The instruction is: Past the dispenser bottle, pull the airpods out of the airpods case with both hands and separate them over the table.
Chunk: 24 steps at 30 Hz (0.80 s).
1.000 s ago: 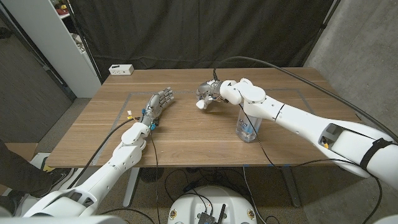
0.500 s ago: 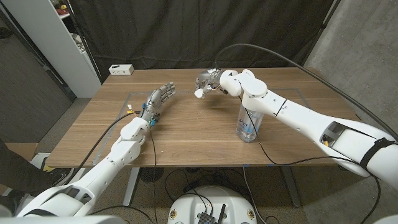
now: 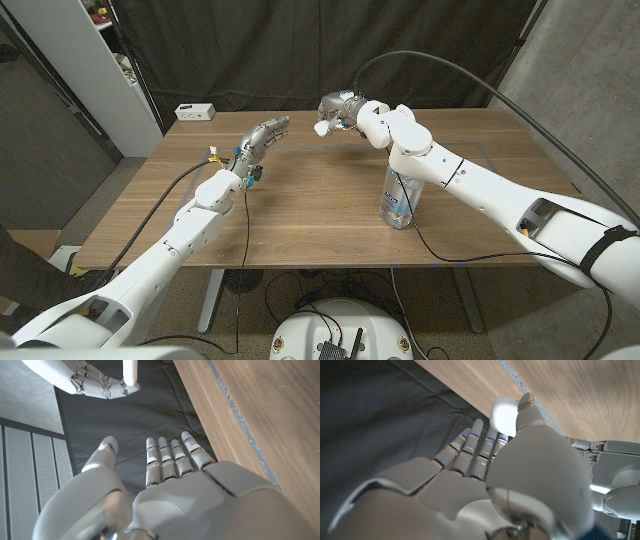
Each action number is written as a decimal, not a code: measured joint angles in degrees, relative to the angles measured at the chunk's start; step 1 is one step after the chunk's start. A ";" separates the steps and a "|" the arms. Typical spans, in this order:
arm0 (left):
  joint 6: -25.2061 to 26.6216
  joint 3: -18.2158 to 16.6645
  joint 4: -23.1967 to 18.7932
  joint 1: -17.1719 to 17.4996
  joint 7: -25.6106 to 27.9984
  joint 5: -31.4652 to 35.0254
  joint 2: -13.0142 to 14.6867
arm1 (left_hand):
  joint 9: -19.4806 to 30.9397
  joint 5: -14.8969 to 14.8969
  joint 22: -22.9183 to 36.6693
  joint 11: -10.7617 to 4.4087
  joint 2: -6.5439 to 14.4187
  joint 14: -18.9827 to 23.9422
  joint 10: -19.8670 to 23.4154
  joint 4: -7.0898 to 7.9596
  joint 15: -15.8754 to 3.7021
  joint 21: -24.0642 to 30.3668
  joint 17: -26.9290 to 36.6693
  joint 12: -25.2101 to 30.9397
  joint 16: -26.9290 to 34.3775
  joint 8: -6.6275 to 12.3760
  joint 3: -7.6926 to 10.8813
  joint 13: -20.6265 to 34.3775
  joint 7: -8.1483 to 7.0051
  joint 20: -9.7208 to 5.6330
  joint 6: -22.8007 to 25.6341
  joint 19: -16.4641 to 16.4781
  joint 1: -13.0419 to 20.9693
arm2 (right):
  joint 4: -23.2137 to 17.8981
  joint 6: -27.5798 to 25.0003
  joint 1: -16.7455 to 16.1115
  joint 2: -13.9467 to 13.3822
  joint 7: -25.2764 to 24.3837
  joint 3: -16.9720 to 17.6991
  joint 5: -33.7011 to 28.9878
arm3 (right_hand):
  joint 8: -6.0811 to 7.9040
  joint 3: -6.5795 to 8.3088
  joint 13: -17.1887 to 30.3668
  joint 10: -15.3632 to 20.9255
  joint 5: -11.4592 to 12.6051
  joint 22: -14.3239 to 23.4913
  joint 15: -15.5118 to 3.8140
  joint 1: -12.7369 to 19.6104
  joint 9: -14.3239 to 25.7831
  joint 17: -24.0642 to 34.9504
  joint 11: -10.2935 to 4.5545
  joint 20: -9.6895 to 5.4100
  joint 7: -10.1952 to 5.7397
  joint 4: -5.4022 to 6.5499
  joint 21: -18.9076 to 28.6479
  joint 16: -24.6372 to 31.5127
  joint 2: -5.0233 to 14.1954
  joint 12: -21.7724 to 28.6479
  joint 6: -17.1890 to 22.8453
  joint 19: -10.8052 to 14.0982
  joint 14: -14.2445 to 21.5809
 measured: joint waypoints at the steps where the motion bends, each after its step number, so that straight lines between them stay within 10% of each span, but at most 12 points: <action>1: 1.37 0.08 -1.25 0.04 1.40 0.44 0.05 | 0.02 0.00 0.00 -0.18 -0.43 -0.08 -0.24 -0.03 0.08 0.00 0.00 0.00 0.00 0.28 -0.35 0.00 0.15 0.11 0.56 -0.11 0.43 | -0.29 0.00 -0.21 0.09 0.00 0.11 0.00 | 0.00 -0.09 0.00 0.00 0.00 0.00 -0.18 0.00 0.00 0.23 0.00 0.15 -0.01 -0.07 0.00 0.04 0.00 0.18 0.01 -0.15 0.34; 24: 17.06 3.37 -10.63 -3.51 11.15 4.05 -0.89 | 1.34 0.00 0.00 -0.16 -5.80 -0.63 -0.27 0.50 0.68 0.00 -0.01 -0.20 0.47 3.18 -3.37 -0.01 2.88 0.50 7.14 -0.50 5.79 | -2.26 -2.56 -2.45 1.86 -9.39 1.34 -1.74 | -0.98 -0.47 0.09 -0.35 -0.02 0.01 -0.27 0.01 0.03 2.89 -0.34 0.48 -0.18 -0.30 -0.40 1.13 -0.01 1.51 0.81 -0.48 1.04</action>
